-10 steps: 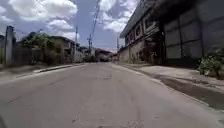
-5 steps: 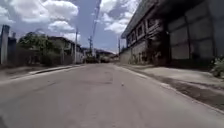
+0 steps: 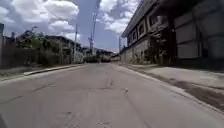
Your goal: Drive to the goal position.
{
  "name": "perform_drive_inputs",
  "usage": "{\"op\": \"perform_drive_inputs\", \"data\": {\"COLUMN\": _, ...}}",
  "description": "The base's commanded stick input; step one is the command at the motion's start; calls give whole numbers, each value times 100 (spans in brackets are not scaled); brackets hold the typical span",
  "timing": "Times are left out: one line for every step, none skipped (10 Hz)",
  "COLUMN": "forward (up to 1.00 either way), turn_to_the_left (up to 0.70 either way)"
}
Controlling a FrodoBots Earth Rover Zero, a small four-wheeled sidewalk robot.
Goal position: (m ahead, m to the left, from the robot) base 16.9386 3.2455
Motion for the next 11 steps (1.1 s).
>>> {"op": "perform_drive_inputs", "data": {"forward": 100, "turn_to_the_left": 0}}
{"op": "perform_drive_inputs", "data": {"forward": 100, "turn_to_the_left": 0}}
{"op": "perform_drive_inputs", "data": {"forward": 100, "turn_to_the_left": 0}}
{"op": "perform_drive_inputs", "data": {"forward": 100, "turn_to_the_left": 0}}
{"op": "perform_drive_inputs", "data": {"forward": 100, "turn_to_the_left": 0}}
{"op": "perform_drive_inputs", "data": {"forward": 100, "turn_to_the_left": 0}}
{"op": "perform_drive_inputs", "data": {"forward": 100, "turn_to_the_left": 0}}
{"op": "perform_drive_inputs", "data": {"forward": 100, "turn_to_the_left": 0}}
{"op": "perform_drive_inputs", "data": {"forward": 100, "turn_to_the_left": 0}}
{"op": "perform_drive_inputs", "data": {"forward": 100, "turn_to_the_left": 0}}
{"op": "perform_drive_inputs", "data": {"forward": 100, "turn_to_the_left": 0}}
